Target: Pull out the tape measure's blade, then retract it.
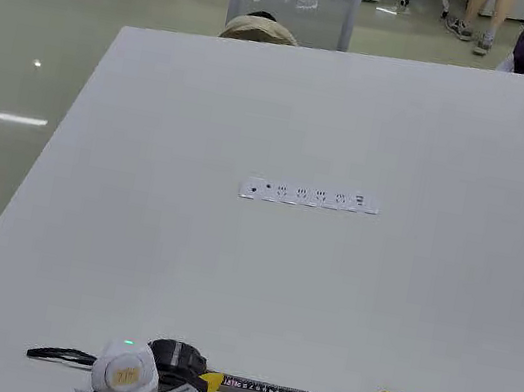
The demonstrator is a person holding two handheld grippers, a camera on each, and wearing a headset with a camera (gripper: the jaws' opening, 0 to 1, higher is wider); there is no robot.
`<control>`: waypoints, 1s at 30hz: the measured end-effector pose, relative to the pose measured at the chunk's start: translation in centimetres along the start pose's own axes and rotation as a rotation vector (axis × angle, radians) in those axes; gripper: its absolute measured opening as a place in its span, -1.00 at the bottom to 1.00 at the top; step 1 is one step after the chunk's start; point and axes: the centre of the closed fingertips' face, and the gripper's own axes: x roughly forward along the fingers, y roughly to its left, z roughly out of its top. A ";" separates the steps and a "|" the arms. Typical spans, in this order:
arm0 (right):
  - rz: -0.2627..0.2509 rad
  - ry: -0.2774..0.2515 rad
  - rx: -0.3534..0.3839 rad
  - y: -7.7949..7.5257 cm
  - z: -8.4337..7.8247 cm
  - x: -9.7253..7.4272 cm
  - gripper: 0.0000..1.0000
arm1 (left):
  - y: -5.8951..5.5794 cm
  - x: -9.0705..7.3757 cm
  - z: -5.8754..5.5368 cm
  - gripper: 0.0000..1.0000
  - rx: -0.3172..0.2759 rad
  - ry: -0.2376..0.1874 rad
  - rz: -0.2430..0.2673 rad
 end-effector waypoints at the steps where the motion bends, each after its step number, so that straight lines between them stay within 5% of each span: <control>1: 0.002 0.001 -0.001 -0.1 -0.1 0.1 -0.05 | -0.1 0.1 -0.1 0.65 0.001 0.005 -0.003; 30: 0.018 0.016 0.005 -0.6 -0.2 1.2 -0.11 | 0.2 0.8 0.1 0.63 -0.069 0.014 0.040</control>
